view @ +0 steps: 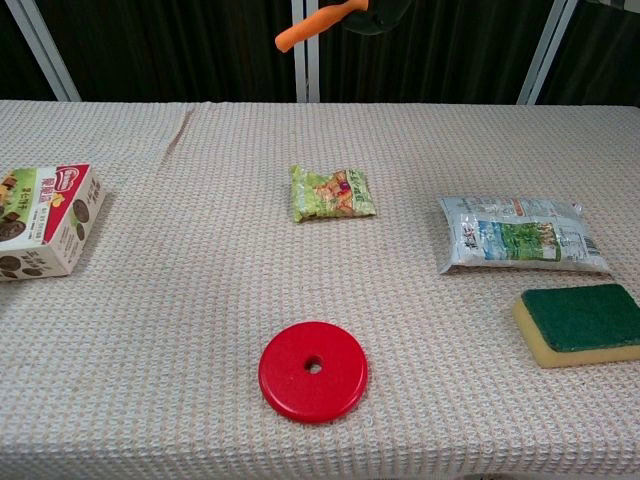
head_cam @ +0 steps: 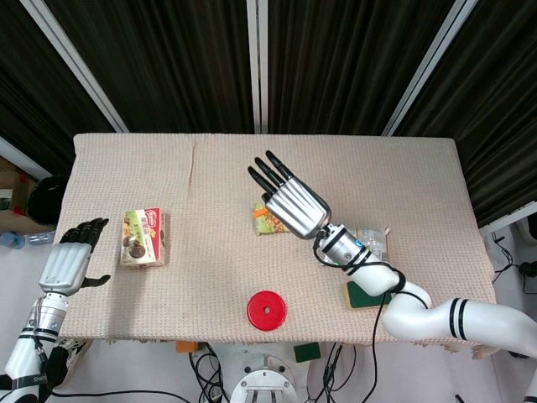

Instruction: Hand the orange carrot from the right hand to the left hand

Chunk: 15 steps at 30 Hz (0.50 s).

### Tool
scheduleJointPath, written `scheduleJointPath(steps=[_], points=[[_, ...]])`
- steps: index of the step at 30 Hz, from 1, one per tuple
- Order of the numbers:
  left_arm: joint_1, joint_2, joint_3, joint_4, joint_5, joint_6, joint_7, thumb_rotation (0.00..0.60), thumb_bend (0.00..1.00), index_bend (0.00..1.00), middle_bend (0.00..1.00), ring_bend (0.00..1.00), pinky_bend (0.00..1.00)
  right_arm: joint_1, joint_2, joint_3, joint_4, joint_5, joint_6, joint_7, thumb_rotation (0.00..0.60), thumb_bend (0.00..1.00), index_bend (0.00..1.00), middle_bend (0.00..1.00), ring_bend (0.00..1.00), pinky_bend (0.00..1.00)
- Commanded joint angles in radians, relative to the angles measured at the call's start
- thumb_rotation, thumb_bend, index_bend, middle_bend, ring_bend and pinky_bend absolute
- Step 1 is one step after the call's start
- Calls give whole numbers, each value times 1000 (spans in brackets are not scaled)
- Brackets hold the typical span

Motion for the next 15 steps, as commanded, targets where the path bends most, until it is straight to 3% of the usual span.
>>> scheduleJointPath(steps=[1,7,15], points=[[-1,-1,1,4,2,0,-6,600,25,41,62,81,167,8,1,-3,-1,11,2,-3,600,364,625,64,0,0],[1,-5,5,15,32,16,-40,600,25,46,62,81,167,10,4,-23,-12,15,23,-6,600,363,625,64,0,0],[-49,13,7,17,120,-51,-259,600,30,102,99,90,177,13,23,-41,-29,21,43,-18,600,364,621,65,0,0]])
